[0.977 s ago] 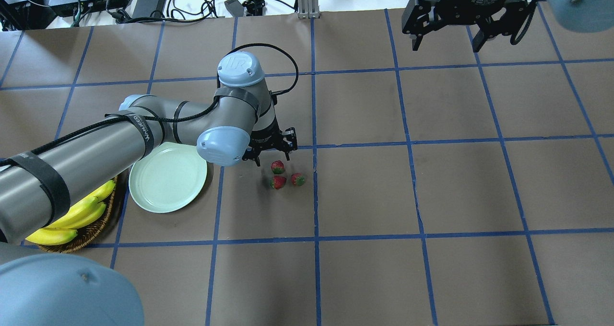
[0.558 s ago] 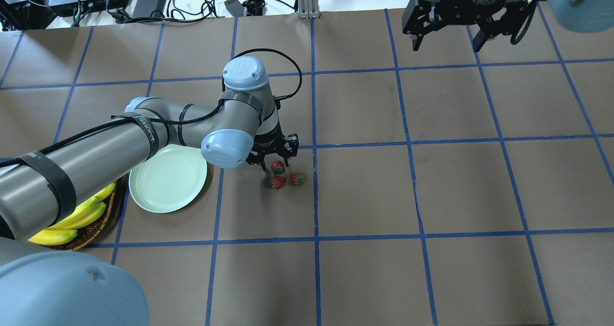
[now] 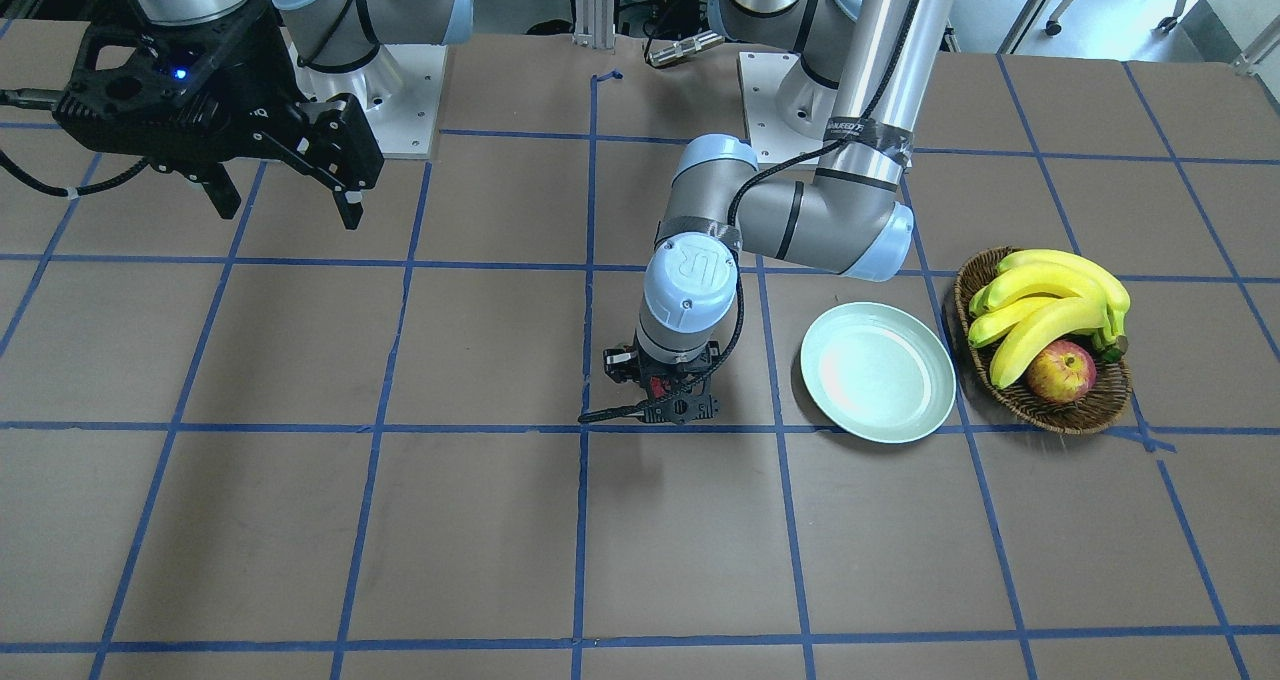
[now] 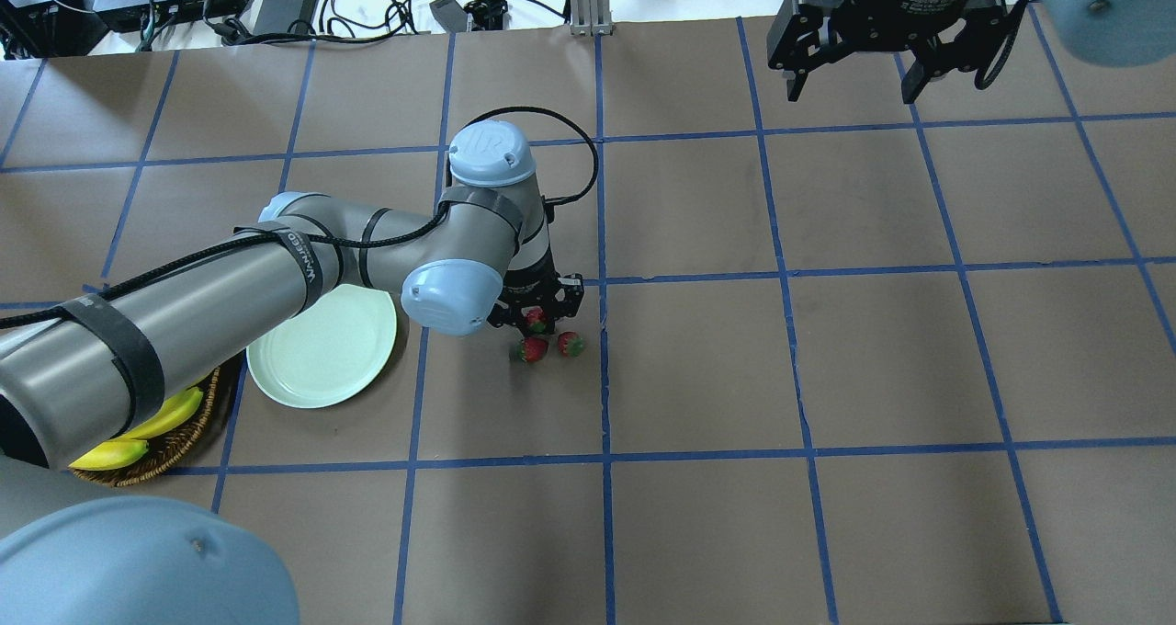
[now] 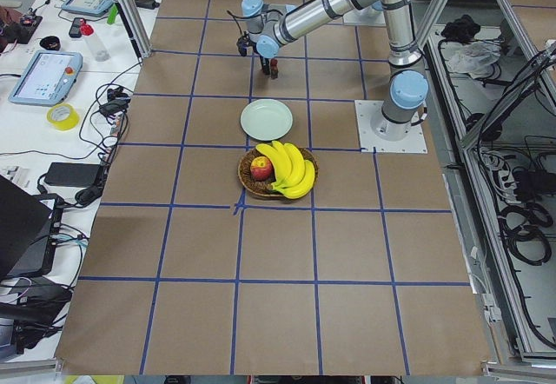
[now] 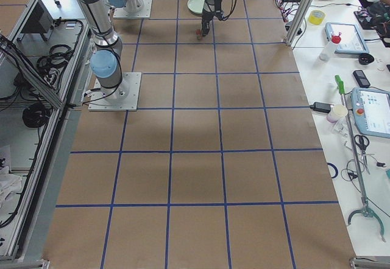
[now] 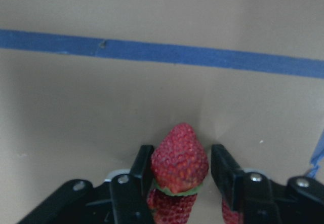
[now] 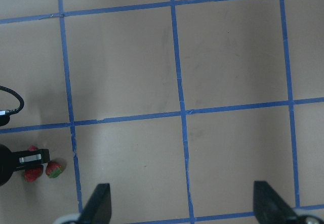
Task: Collect all strawberries into plate
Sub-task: 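Carry the strawberry over the plate and open the left gripper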
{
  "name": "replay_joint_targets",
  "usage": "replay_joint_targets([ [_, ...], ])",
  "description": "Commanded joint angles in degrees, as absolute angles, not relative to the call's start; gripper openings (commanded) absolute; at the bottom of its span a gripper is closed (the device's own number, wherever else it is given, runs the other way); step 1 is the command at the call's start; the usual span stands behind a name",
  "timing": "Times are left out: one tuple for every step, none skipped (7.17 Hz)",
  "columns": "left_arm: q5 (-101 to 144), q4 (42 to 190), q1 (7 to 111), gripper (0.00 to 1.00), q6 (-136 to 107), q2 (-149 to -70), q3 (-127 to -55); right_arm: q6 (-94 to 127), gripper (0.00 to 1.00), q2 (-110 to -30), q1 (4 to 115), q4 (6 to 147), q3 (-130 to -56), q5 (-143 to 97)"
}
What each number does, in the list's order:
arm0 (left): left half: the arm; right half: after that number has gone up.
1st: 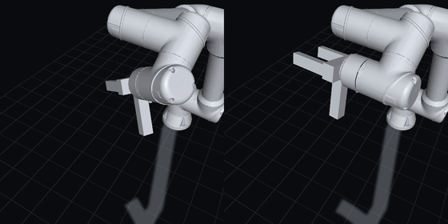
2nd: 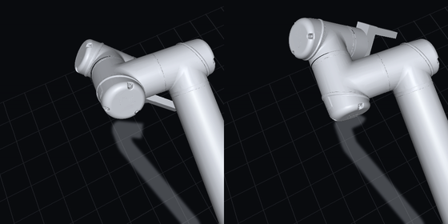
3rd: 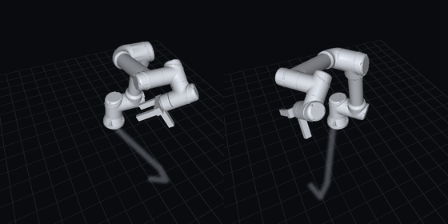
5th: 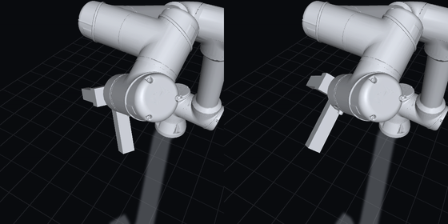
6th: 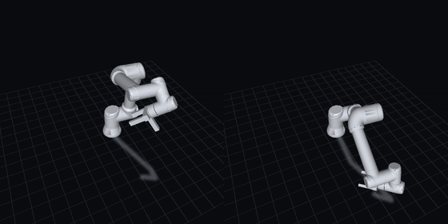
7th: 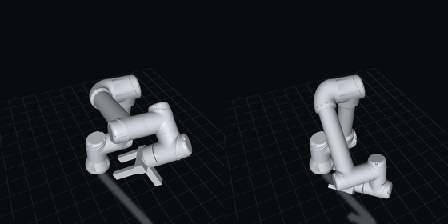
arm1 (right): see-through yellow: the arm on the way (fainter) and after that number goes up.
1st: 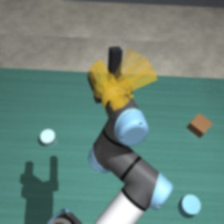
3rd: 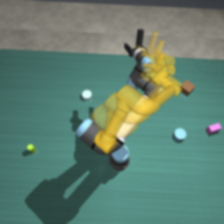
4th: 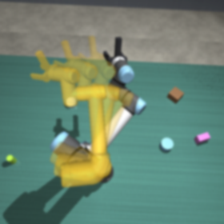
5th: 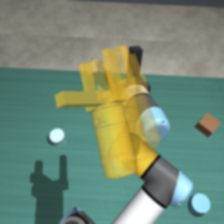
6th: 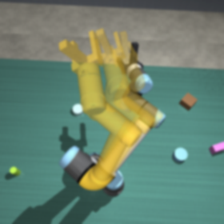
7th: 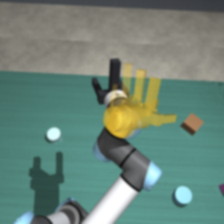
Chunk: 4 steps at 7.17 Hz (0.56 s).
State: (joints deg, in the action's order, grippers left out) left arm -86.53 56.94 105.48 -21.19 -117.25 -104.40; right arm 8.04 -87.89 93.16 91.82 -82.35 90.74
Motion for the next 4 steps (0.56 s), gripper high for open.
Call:
replay_joint_targets([
  [-86.6,56.8,105.5,0.15,-20.9,-116.7,-104.2,7.7,1.0,-87.9,93.2,91.8,-82.4,91.1],
  [-86.6,57.0,105.3,0.1,-20.1,-116.1,-103.3,7.7,1.0,-87.9,93.2,91.8,-82.4,91.1],
  [-86.8,58.7,103.9,0.09,-16.6,-115.3,-102.1,8.0,1.0,-87.7,93.2,91.8,-82.4,91.1],
  [-88.3,61.0,101.5,0.07,-15.0,-114.0,-101.3,8.0,1.0,-87.6,93.2,91.8,-82.4,91.1],
])
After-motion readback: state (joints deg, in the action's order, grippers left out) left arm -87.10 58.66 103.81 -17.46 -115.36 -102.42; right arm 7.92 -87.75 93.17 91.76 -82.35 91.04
